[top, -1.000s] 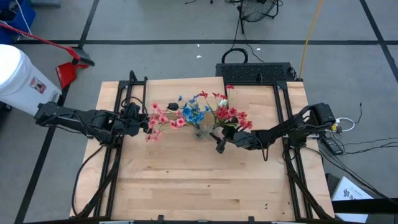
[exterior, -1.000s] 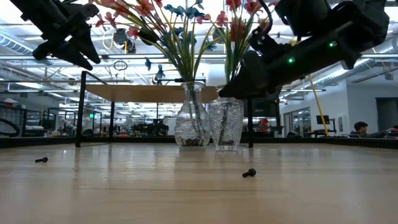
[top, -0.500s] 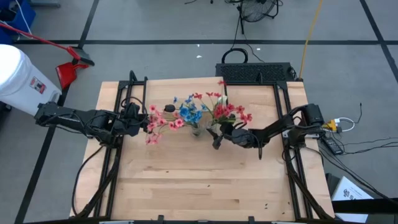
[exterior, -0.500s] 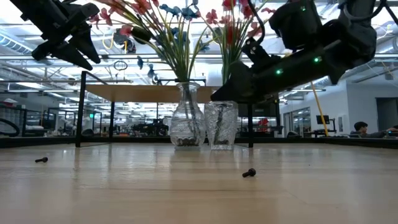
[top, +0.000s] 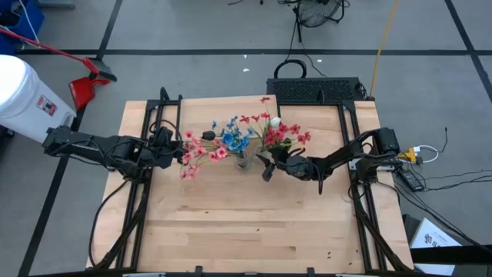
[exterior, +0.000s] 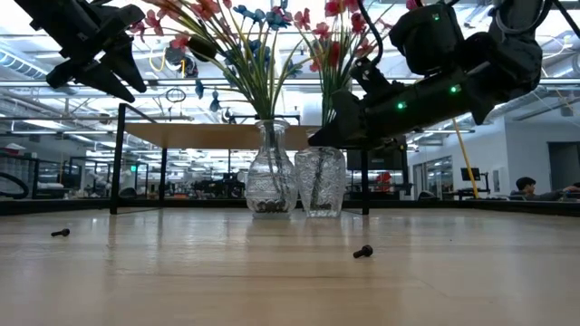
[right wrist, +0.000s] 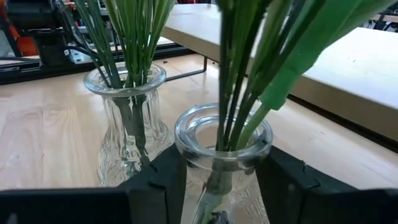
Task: Pick and place flowers into a vace then onto a shelf
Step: Put the right transparent vase on the shelf
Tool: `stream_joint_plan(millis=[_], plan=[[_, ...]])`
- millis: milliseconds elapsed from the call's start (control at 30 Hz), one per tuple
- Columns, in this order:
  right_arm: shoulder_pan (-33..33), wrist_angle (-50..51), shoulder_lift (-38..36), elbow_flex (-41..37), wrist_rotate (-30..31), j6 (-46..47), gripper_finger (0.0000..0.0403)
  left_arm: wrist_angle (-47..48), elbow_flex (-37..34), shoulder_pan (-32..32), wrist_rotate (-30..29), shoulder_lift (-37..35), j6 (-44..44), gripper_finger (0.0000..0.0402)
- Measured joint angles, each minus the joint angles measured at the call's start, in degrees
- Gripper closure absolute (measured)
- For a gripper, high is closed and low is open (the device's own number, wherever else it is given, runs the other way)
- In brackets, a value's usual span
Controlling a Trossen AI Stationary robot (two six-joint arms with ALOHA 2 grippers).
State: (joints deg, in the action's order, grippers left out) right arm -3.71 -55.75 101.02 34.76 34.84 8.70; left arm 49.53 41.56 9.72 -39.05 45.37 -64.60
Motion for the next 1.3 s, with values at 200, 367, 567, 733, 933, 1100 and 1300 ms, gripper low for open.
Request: stream_joint_plan(millis=[200, 367, 567, 733, 933, 1100, 1300], plan=[[0.0, -1.2, 0.1, -0.1, -0.2, 0.5, 0.0255, 0.1, 0.0, 0.0, 0.0, 0.0, 0.0, 0.0254], [-0.9, -3.4, -0.9, -0.2, -0.6, 0.4, 0.0255, 0.1, 0.0, 0.0, 0.0, 0.0, 0.0, 0.0254], [-3.1, -1.7, -6.2, -0.2, 4.2, -4.6, 0.0255, 0.1, 0.0, 0.0, 0.0, 0.0, 0.2, 0.0254], [-3.4, 6.7, -12.5, -0.2, 5.8, -5.3, 0.0255, 0.2, 0.0, 0.0, 0.0, 0.0, 0.9, 0.0254], [-3.1, 12.1, -19.9, -0.2, 7.5, -6.7, 0.0255, 0.2, 0.0, 0.0, 0.0, 0.0, 0.9, 0.0254], [-2.7, 13.7, -24.4, -0.1, 8.6, -9.1, 0.0255, 0.2, 0.0, 0.0, -0.1, 0.0, 1.3, 0.0254], [-1.6, 15.2, -27.4, -0.1, 8.6, -10.1, 0.0255, 0.2, 0.0, 0.0, -0.3, 0.0, 1.2, 0.0254]])
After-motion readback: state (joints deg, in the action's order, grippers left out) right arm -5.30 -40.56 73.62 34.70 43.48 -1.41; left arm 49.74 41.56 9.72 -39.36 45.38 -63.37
